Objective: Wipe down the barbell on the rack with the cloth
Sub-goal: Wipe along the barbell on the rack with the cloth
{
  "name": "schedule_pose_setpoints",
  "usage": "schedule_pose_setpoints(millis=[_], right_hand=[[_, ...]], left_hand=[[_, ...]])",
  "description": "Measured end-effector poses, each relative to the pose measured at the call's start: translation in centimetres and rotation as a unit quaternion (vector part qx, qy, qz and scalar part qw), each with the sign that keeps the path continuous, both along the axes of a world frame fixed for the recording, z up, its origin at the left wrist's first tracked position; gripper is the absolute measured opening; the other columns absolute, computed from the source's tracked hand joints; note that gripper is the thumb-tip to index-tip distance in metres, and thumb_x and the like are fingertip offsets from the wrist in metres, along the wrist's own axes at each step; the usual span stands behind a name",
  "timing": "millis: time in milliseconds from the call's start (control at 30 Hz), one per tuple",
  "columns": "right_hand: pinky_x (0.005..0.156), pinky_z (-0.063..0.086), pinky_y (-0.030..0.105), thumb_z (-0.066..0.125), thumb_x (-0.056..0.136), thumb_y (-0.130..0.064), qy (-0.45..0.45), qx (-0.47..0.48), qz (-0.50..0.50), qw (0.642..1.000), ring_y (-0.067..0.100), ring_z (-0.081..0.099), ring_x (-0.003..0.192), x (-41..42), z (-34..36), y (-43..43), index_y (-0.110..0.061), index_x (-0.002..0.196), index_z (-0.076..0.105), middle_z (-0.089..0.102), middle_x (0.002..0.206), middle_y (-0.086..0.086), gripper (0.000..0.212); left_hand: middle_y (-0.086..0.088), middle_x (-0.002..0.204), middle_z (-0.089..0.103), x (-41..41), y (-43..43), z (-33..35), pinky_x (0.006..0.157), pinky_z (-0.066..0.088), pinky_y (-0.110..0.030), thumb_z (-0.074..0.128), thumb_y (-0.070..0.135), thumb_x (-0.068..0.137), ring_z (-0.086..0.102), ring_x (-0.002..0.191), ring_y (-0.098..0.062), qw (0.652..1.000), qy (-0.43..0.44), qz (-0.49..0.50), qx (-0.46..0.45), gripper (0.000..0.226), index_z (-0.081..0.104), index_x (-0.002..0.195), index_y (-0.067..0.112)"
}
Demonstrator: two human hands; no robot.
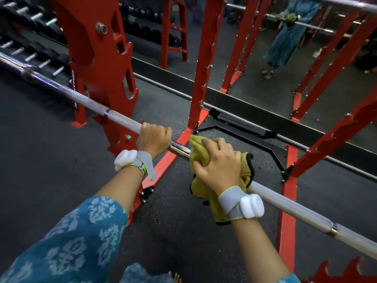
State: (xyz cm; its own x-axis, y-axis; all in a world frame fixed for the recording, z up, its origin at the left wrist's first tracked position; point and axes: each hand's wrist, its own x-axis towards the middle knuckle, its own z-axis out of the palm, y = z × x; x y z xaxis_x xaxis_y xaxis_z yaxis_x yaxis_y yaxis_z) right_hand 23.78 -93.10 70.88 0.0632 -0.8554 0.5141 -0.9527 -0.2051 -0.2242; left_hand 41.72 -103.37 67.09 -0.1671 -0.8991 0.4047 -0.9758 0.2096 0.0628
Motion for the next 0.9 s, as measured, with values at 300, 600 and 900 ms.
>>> schedule_pose_setpoints(millis=[300, 600, 900], right_hand=[[0.065, 0.039, 0.036, 0.053, 0.061, -0.048, -0.013, -0.057, -0.007, 0.998, 0.03, 0.056, 0.072, 0.1, -1.0, 0.4, -0.022, 0.094, 0.069, 0.061, 0.09, 0.004, 0.044], [0.065, 0.036, 0.036, 0.054, 0.063, -0.05, 0.048, 0.0, 0.023, 0.999, 0.031, 0.055, 0.078, 4.0, -0.8, -1.0, -0.025, 0.102, 0.067, 0.061, 0.1, 0.005, 0.048], [0.068, 0.038, 0.037, 0.044, 0.061, -0.053, -0.058, 0.044, -0.07, 0.995, 0.034, 0.059, 0.08, 1.9, 0.5, -1.5, -0.021, 0.099, 0.067, 0.06, 0.09, 0.004, 0.055]], left_hand=[[-0.009, 0.036, 0.051, 0.2, 0.6, 0.7, 0.053, 0.041, -0.027, 0.052, 0.011, 0.067, 0.049, 0.032, -0.027, 0.998, 0.008, -0.022, -0.052, 0.031, 0.051, 0.037, 0.009], [-0.01, 0.043, 0.055, 1.2, 0.1, 0.6, 0.056, 0.032, -0.026, 0.062, 0.007, 0.063, 0.054, 0.036, -0.028, 0.994, -0.092, -0.061, -0.013, 0.016, 0.053, 0.05, 0.011], [-0.028, 0.098, 0.065, 3.1, -2.1, 2.2, 0.078, 0.043, -0.038, 0.024, 0.034, 0.094, 0.06, 0.096, -0.041, 0.996, 0.012, 0.007, 0.085, 0.058, 0.068, 0.096, -0.003]])
